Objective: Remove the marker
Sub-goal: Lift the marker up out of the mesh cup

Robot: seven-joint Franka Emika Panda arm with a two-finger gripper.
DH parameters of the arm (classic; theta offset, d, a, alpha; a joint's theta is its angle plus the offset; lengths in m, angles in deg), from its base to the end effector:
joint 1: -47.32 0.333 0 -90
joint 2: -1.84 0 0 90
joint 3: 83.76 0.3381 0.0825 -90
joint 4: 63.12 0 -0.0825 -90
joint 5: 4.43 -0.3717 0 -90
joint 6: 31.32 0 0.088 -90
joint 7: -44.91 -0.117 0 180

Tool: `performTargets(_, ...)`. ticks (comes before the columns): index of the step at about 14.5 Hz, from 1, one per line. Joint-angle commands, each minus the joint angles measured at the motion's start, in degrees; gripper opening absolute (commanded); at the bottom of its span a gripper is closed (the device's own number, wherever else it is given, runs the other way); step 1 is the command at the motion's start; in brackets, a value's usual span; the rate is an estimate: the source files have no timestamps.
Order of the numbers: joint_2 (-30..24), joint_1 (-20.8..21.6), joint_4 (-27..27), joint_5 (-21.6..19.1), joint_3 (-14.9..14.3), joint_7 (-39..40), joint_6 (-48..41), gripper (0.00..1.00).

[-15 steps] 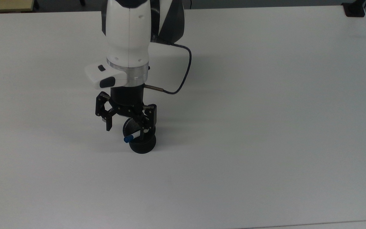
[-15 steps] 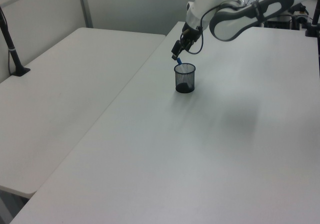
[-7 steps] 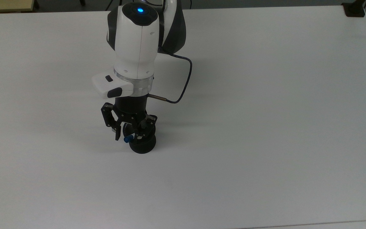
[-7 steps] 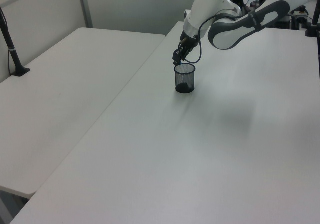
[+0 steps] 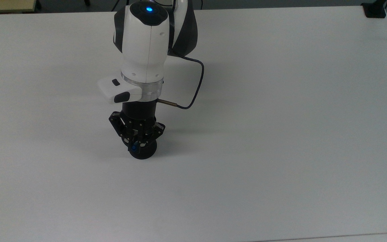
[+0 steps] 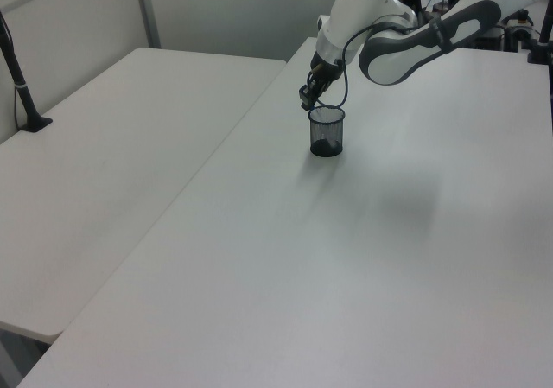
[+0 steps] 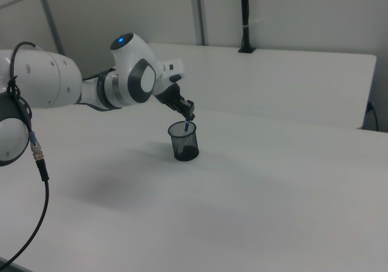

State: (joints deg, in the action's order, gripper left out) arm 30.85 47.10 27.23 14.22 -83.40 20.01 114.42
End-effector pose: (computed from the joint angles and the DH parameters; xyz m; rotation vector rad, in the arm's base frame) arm 0.7312 0.0032 0.4123 2.9008 -0.3007 0.7403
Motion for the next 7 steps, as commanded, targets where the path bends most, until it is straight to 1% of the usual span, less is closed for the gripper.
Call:
performTargets(1,-2.37,0.13,0.17,0.25,-0.18,-1.47,0.42,0.00)
performTargets(3,-5.17,-0.48,0.17,-0.54,-0.18,-1.99,-0.11,0.01)
performTargets(5,-7.55,-0.49,0.09,-1.42,-0.18,-1.91,-2.99,0.01)
performTargets(7,-8.88,-0.31,0.09,-1.60,0.17,-1.91,-3.80,0.01)
